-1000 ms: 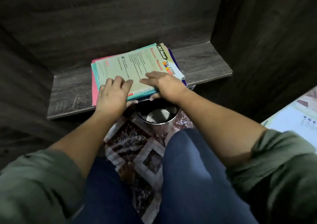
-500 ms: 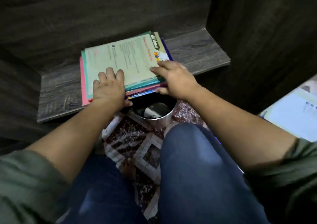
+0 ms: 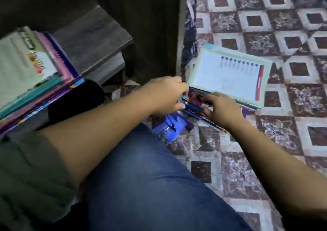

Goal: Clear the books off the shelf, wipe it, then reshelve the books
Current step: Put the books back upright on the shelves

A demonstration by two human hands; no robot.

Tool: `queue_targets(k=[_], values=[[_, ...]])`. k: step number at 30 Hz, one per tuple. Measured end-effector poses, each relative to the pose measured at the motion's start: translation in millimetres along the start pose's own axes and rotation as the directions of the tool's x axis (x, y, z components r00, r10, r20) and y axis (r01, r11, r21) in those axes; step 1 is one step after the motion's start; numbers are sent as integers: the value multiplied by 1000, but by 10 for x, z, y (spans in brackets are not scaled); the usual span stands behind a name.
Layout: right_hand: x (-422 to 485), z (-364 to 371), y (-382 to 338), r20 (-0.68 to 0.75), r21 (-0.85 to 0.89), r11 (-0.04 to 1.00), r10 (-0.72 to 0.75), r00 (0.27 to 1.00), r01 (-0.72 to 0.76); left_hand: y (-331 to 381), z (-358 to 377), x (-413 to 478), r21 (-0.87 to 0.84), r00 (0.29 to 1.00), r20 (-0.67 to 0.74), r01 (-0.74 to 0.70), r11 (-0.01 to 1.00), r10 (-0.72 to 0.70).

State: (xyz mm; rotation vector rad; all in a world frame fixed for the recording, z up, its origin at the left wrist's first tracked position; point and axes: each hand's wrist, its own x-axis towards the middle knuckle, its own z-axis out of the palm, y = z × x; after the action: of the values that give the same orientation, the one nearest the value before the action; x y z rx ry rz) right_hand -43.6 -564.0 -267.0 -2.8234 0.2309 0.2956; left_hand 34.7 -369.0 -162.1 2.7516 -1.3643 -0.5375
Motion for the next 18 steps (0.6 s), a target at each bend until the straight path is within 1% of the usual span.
queue_targets(k=[3, 6, 9, 11, 14, 18], values=[[94, 53, 439, -52, -7, 995, 96, 994, -97, 306, 173, 505, 61, 992, 107, -71, 996, 65], [242, 112, 709, -99, -59, 990, 125, 987, -131, 465, 371, 910, 140, 987, 141, -97, 985, 78], [386, 168, 901, -73, -97, 981, 163, 984, -169, 451, 575, 1215, 185, 990, 137, -61, 981, 36], [440, 195, 985, -83, -117, 980, 152, 985, -162, 363, 719, 1368, 187, 992, 127, -25, 982, 1], [484, 171, 1050, -117, -115, 983, 129, 985, -142, 234, 882, 1512, 162, 996, 92, -15, 987, 0], [526, 75, 1067, -65, -177, 978, 103, 993, -113, 189, 953, 1632, 132, 999, 48, -17, 991, 10]])
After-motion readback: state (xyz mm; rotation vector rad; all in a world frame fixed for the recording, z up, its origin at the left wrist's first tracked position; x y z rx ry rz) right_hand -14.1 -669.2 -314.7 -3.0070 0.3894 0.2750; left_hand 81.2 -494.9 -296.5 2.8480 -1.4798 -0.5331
